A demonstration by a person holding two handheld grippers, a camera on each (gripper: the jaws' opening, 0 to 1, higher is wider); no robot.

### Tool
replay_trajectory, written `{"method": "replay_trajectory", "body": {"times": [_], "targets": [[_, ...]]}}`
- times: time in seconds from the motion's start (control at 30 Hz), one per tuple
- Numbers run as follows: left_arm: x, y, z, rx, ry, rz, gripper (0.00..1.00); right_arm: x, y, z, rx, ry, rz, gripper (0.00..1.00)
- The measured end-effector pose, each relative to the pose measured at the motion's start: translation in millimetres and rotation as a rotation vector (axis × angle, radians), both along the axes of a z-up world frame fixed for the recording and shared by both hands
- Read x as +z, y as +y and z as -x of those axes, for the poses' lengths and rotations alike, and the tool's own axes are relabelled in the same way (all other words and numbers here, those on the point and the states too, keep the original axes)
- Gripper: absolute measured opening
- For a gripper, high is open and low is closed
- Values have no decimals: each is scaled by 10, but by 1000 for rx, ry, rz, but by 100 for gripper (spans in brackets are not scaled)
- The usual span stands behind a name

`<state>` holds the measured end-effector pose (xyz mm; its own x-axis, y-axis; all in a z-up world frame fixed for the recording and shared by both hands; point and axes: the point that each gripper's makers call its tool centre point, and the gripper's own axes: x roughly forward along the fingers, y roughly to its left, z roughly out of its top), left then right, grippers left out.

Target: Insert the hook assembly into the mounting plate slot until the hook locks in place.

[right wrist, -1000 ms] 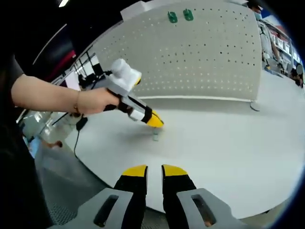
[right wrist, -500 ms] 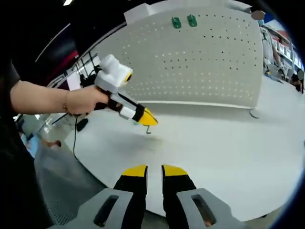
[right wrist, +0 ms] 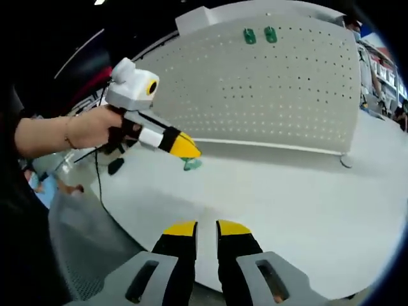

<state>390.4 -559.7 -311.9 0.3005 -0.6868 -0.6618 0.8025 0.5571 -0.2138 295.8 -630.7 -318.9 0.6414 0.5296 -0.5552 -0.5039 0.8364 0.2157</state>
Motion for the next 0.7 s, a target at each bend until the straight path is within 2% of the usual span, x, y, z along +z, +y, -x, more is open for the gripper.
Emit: {"method": "replay_trajectory", "body": {"times": [0.23,0.3,0.37,0.47,0.7], "targets": [[202,83,121,21,-15,23,3,37,79,39,29,-11,0,10],[280,96,161,21,-36,36,3,55,97,50,36,-16,0,10],[319,105,233,27,-19,59,3,70,120,60,43,-19,-3,10],[357,157,320,23,-45,42,3,111,175,66,64,-33,0,10],[556,249,452,79,-66,84,3,154,276,74,85,-48,-14,10]]}}
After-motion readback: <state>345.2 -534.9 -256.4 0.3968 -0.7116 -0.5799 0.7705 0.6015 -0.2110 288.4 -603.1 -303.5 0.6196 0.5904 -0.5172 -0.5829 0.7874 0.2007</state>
